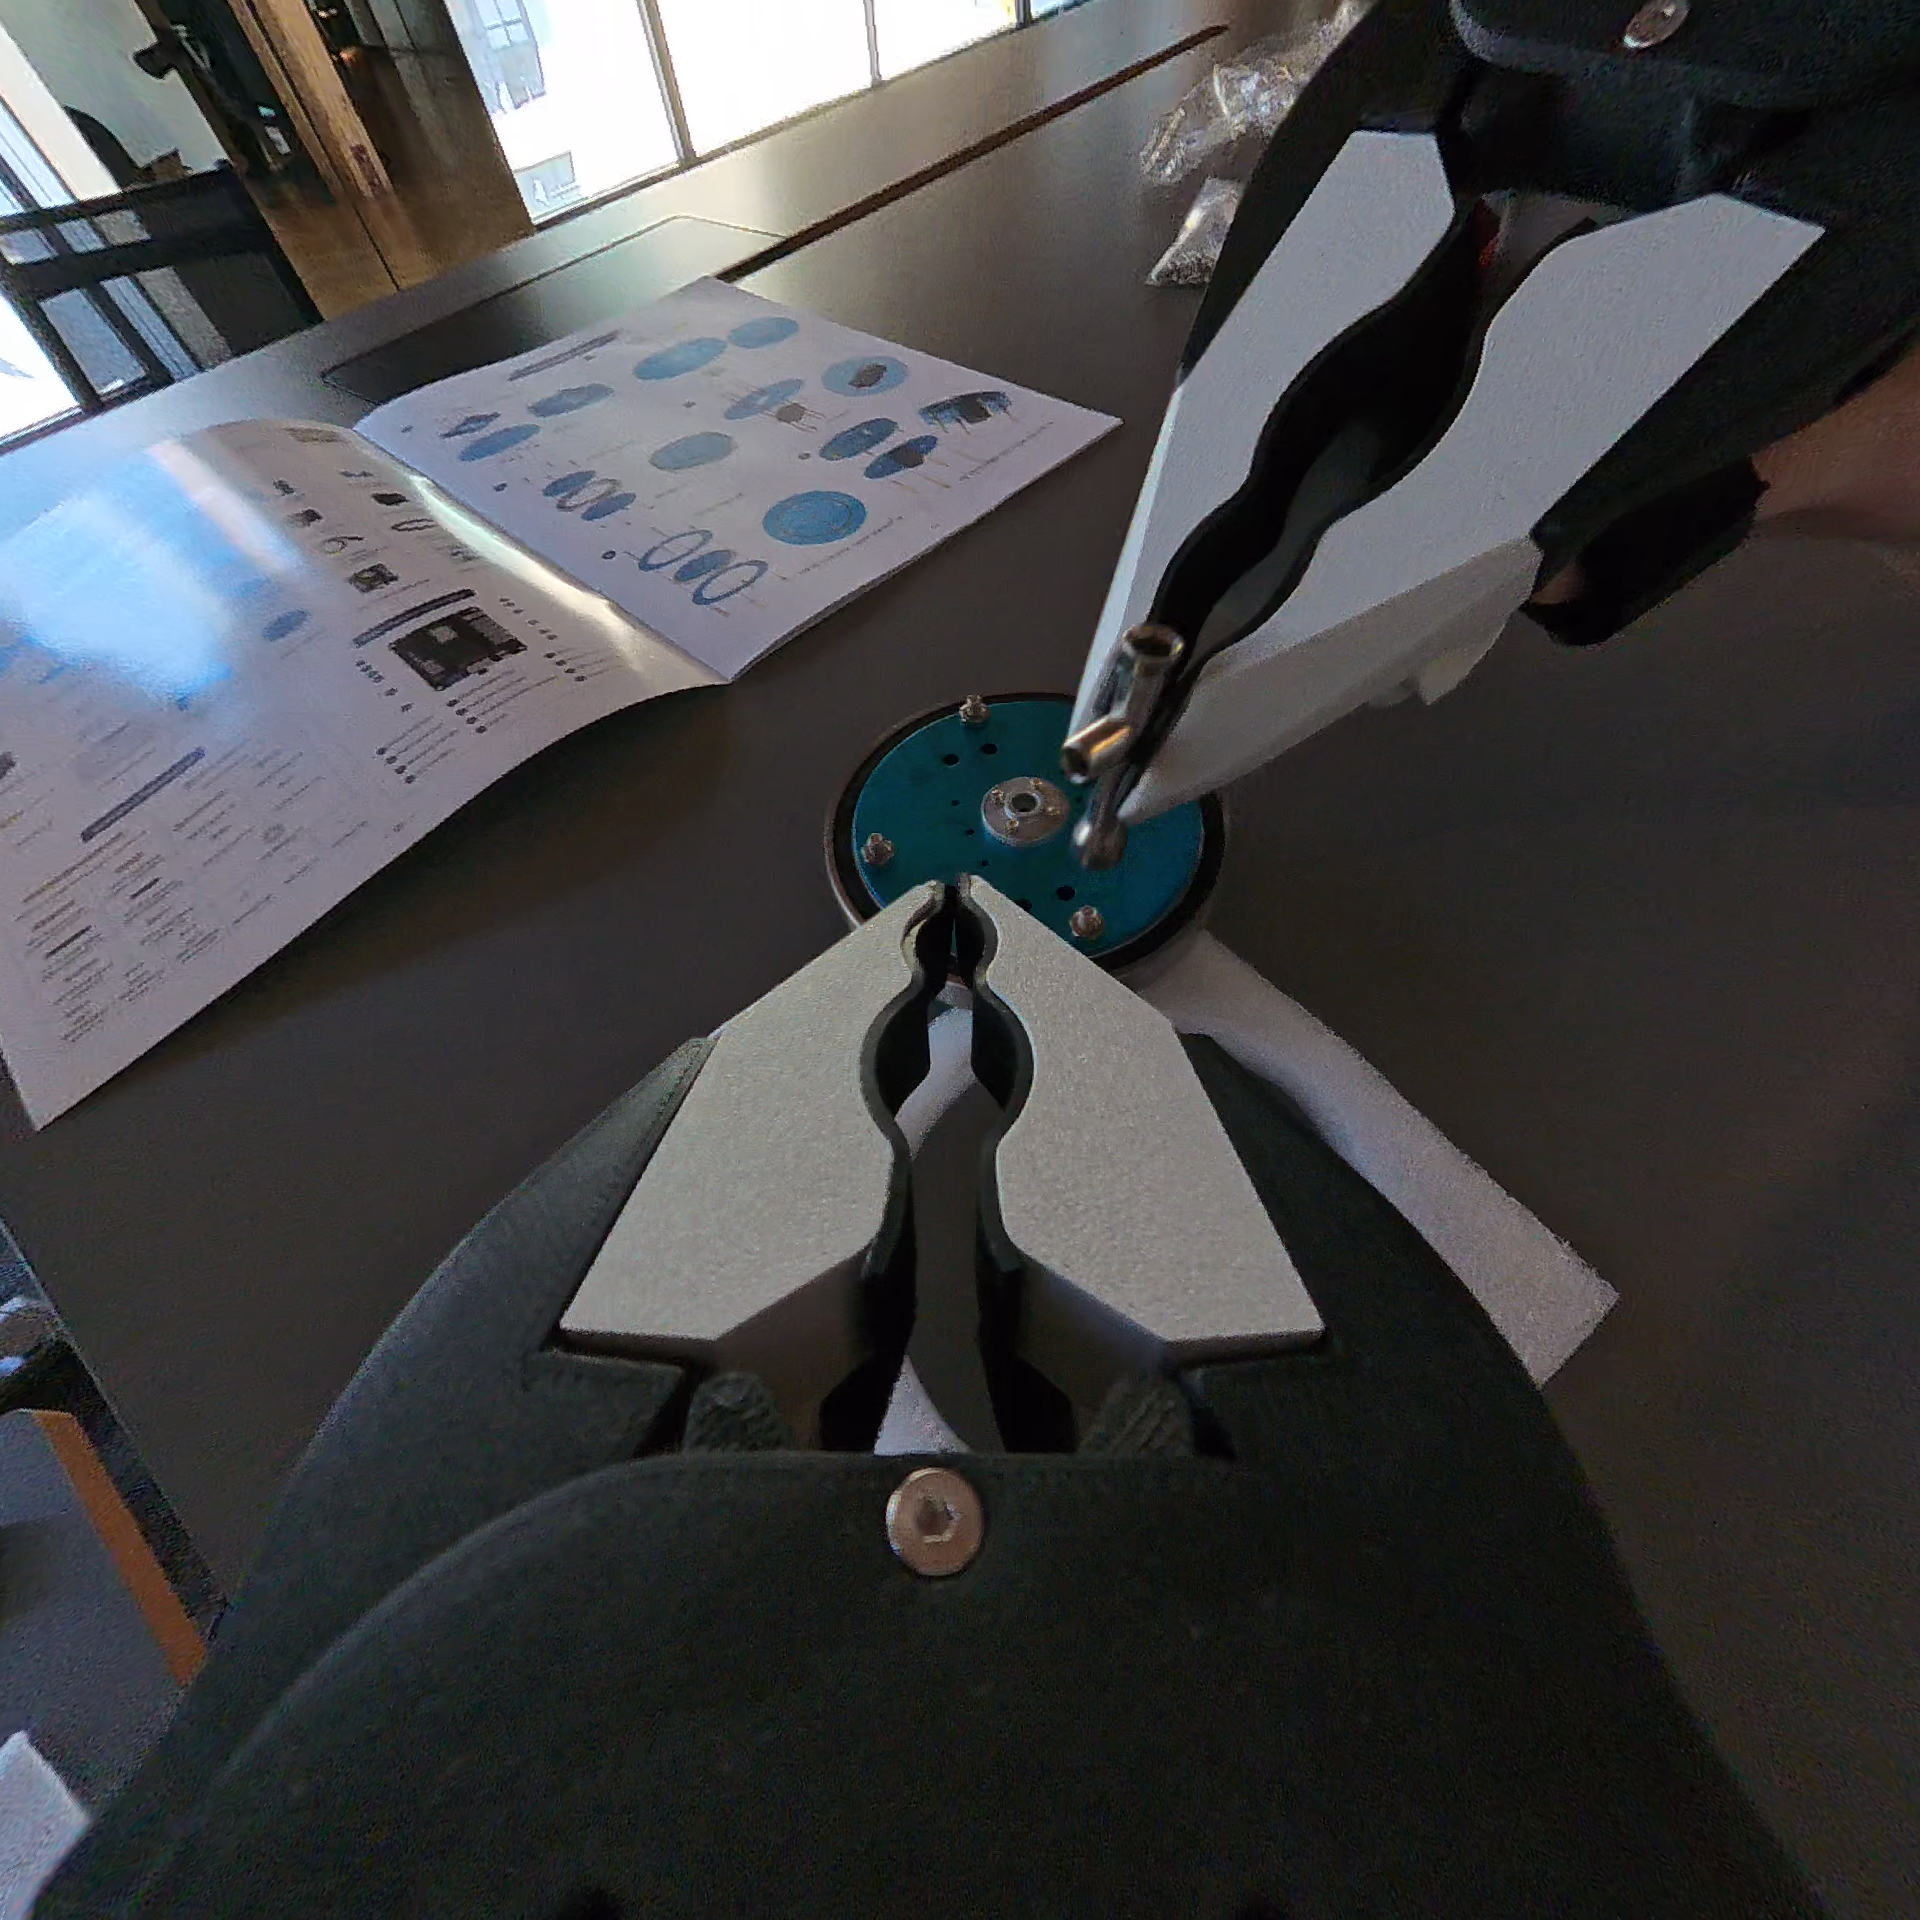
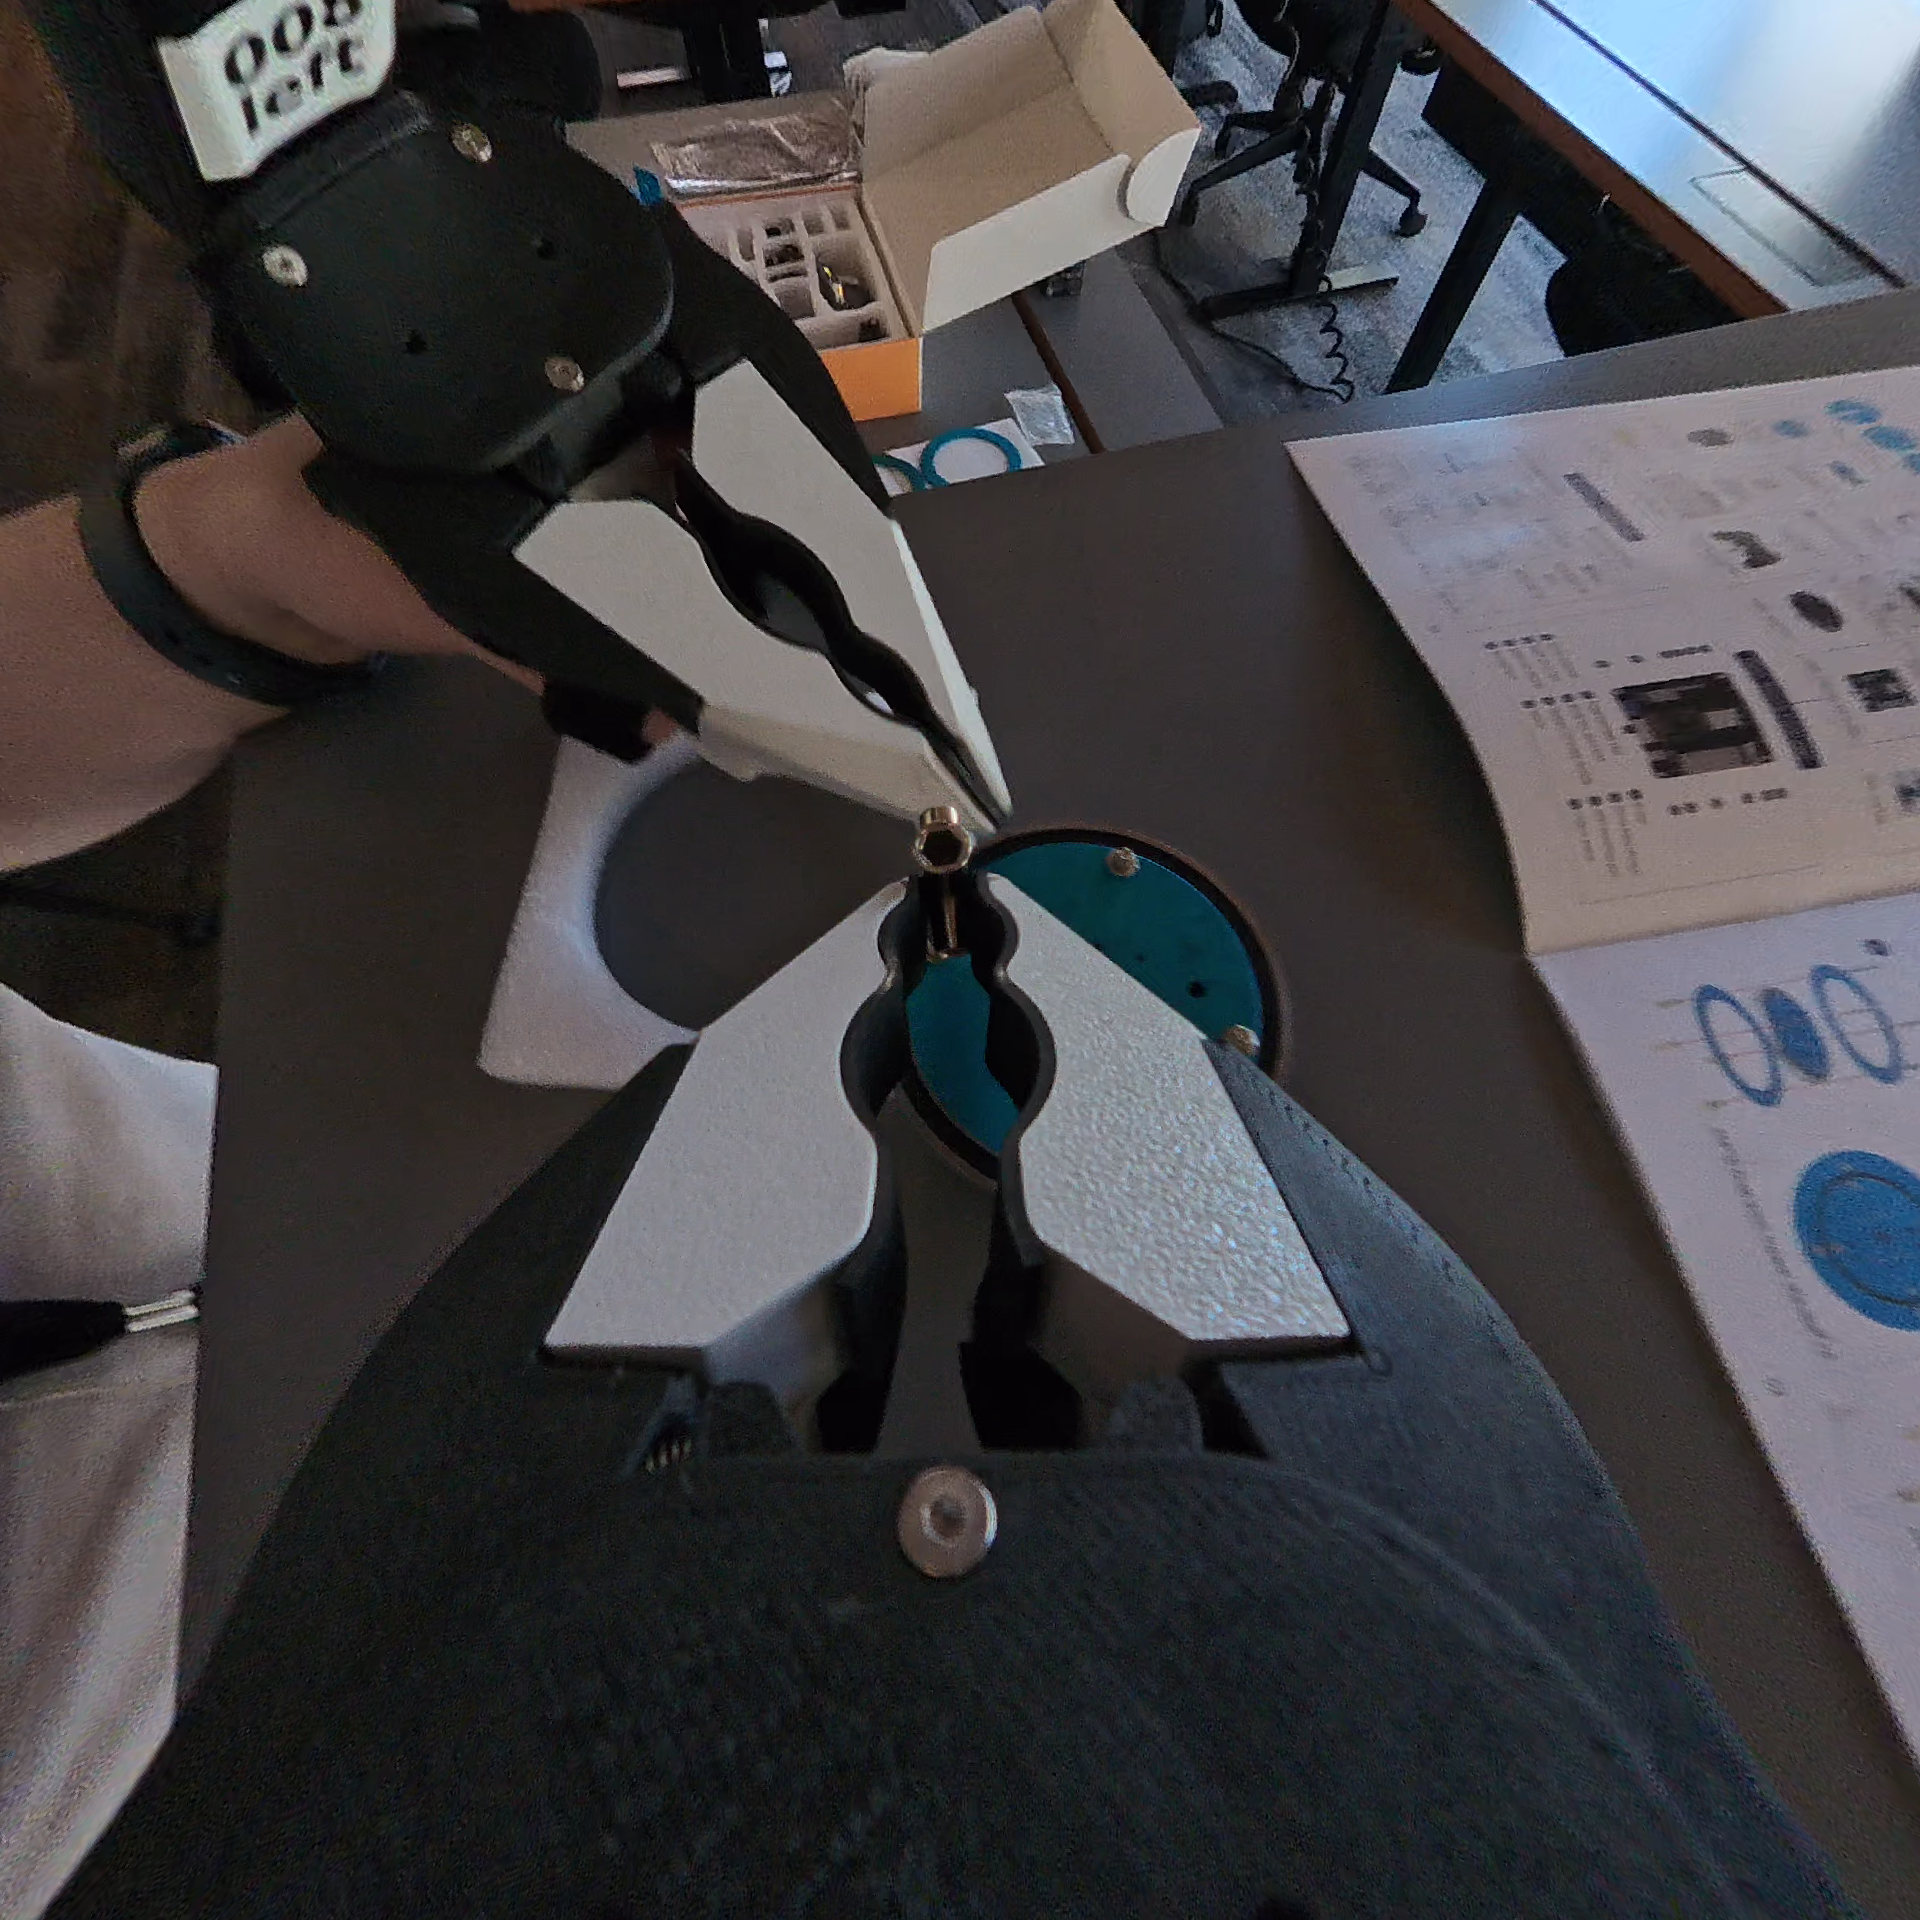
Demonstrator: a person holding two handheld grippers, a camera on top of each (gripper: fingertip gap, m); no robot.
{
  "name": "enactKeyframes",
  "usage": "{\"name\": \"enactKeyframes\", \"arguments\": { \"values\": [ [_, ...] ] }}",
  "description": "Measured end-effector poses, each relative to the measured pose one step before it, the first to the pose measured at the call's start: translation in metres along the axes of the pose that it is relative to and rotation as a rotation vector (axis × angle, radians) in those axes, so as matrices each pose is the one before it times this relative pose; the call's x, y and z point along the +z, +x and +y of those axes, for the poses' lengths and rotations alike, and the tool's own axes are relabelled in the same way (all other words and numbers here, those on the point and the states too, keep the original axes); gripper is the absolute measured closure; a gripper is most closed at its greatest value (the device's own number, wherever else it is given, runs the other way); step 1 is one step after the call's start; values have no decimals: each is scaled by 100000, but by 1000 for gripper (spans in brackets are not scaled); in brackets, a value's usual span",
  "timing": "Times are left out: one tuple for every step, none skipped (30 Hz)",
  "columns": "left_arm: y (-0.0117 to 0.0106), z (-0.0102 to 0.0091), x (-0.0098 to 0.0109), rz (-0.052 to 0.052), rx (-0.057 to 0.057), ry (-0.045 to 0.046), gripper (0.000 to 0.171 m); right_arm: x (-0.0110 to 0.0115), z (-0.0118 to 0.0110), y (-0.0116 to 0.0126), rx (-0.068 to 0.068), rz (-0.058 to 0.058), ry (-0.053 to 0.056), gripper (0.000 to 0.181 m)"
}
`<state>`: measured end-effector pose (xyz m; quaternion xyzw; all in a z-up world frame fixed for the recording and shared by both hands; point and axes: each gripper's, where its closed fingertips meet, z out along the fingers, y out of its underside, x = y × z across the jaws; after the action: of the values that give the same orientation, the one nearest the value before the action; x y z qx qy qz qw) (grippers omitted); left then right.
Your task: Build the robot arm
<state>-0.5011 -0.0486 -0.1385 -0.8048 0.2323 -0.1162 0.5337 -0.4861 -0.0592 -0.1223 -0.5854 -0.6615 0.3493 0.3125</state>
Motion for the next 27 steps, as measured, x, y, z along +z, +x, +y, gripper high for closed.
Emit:
{"name": "enactKeyframes", "arguments": {
  "values": [
    [-225,-226,-276,-825,-1323,1891,171,-494,215,434,-1540,1190,-1227,174],
    [-99,-341,-379,-115,-1633,2323,171,-622,398,390,47,460,-1269,174],
    [8,-334,-498,363,-2641,1399,171,-762,501,292,1422,-592,-883,174],
    [105,-297,-579,670,-2934,642,166,-932,409,206,64,-645,839,174],
    [239,-217,-564,1208,-2691,284,160,-961,453,18,-4183,-228,2201,174],
    [352,-18,-496,1722,-2715,-508,150,-872,814,176,-9062,2629,1069,174],
    [354,239,-391,1721,-3123,-1950,142,-845,1060,527,-12428,6788,-531,174],
    [227,368,-275,988,-3161,-2665,135,-705,941,449,-15164,7624,349,174],
    [78,389,-131,-257,-2725,-2508,126,-557,820,178,-17059,6310,110,174],
    [146,379,-7,-348,-997,-2053,121,-367,879,-187,-16615,4067,-938,175],
    [247,270,93,-439,784,-1012,117,-151,957,-365,-13644,2726,-1837,175],
    [130,161,144,-1545,1707,-319,116,44,1044,-588,-9880,844,-2775,175],
    [-22,117,203,-2575,1357,-270,114,259,1069,-900,-7126,-1912,-2820,175],
    [147,145,321,-1342,1145,-1339,111,229,886,-509,-4282,-321,-2443,174],
    [165,104,400,-916,1315,-1974,107,126,496,-159,-2173,841,-557,174],
    [-18,24,461,-1857,1580,-1647,104,78,142,-362,-1264,-1379,1270,174],
    [-187,171,469,-2815,883,-3043,100,22,26,-151,-467,-962,1261,173],
    [-138,213,434,-2575,831,-3883,98,-49,75,-23,-149,-902,541,173],
    [9,157,389,-1649,1071,-3227,97,-77,44,-45,762,-1447,804,173],
    [173,51,324,-533,706,-1948,98,-142,23,-15,1586,-1631,1034,171],
    [237,-87,242,328,408,-218,100,-225,105,113,1921,-1175,684,167],
    [126,-99,184,274,-180,549,101,-308,152,155,1965,-1600,415,160],
    [79,7,140,846,-789,283,101,-368,6,9,3499,-3538,1297,154],
    [15,39,117,1095,-1382,57,99,-463,-269,-262,5914,-6469,2630,146],
    [54,137,131,1577,-932,-526,95,-492,-567,-357,7388,-7780,3681,137],
    [-126,212,179,221,-597,-1385,91,-358,-678,-150,7568,-7151,3532,137],
    [-50,196,216,35,-53,-1486,87,-102,-924,266,7191,-5556,4250,134]
  ]
}}
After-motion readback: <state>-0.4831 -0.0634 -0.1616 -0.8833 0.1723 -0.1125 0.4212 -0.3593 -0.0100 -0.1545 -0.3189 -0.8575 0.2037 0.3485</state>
